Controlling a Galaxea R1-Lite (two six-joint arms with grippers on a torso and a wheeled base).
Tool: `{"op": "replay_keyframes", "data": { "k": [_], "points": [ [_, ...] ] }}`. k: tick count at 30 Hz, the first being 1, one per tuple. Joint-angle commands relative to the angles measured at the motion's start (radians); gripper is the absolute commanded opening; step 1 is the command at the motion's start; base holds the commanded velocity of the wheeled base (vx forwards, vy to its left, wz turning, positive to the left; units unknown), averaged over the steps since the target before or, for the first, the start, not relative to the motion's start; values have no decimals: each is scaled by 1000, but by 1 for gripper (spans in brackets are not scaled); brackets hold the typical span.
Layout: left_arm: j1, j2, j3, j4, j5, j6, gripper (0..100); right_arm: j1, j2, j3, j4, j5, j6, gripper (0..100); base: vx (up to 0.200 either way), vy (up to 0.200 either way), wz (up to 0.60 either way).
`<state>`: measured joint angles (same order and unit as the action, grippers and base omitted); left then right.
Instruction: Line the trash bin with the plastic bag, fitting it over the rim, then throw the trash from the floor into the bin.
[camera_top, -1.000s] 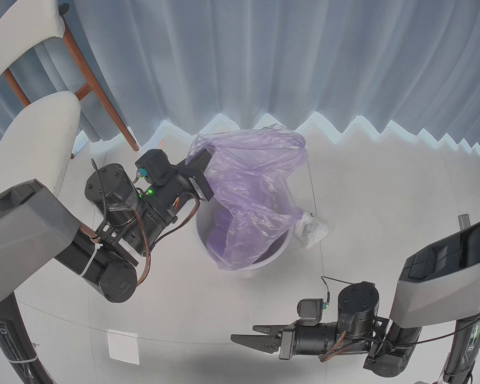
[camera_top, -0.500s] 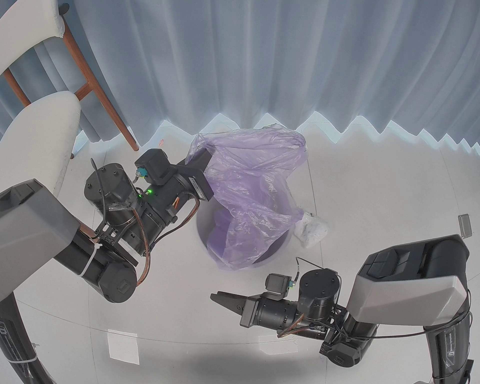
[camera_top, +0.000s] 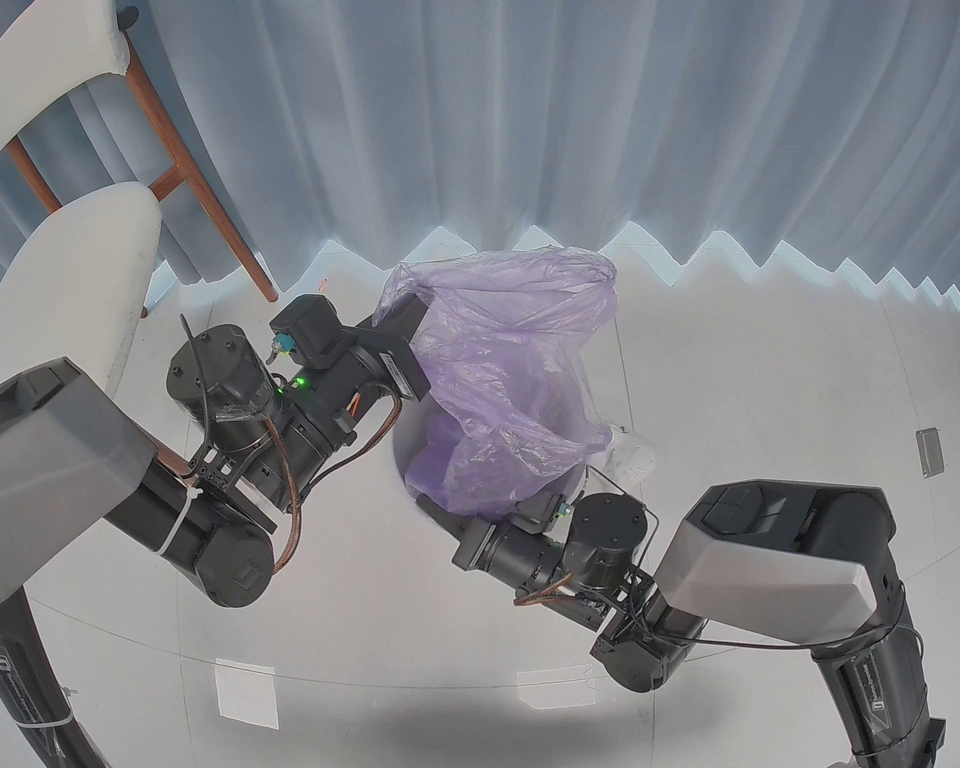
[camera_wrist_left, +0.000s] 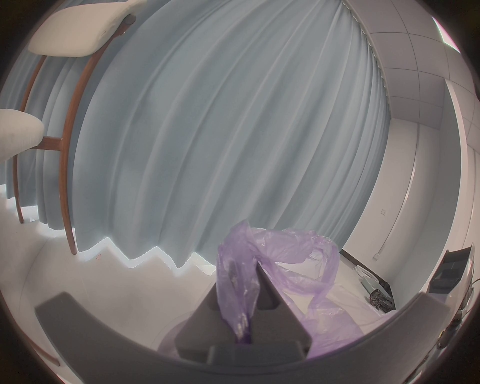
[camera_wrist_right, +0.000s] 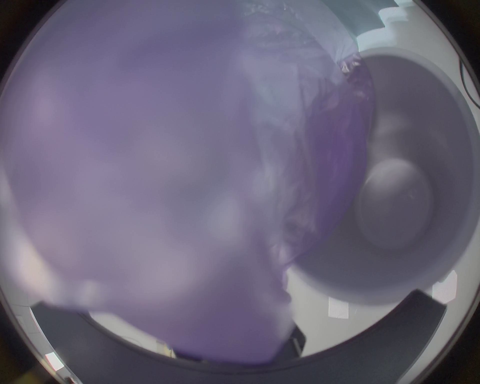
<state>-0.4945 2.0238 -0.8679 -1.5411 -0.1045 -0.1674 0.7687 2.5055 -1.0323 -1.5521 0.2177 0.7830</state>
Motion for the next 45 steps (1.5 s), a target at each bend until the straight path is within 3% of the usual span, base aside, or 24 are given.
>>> {"op": "replay_keyframes", "data": {
  "k": [1,8,11,16,23,27,35,39,45],
  "points": [
    [-3,-8,6,-1,0,0,0,-52,29,-78,-8,-12,-4,0,0,0,0],
    [-7,-16,7,-1,0,2,0,-144,38,-141,75,-47,-125,0,0,0,0],
    [-7,-14,7,-1,2,0,0,-158,41,-160,83,-92,-130,0,0,0,0],
    [-4,-13,7,-1,3,0,0,-146,19,-143,84,-96,-130,0,0,0,0],
    [-4,-4,7,-1,9,0,0,-29,-103,41,89,-95,-130,0,0,0,0],
    [4,4,6,-1,9,2,0,58,-194,236,107,-95,-126,0,0,0,0],
    [7,16,7,1,12,0,0,123,-366,503,95,-95,-133,0,0,0,0],
    [24,33,13,1,12,2,0,192,-605,670,109,-89,-133,0,0,0,0],
    [37,15,69,6,-1,3,0,165,-883,756,168,-75,-133,0,0,0,0]
  ]
}}
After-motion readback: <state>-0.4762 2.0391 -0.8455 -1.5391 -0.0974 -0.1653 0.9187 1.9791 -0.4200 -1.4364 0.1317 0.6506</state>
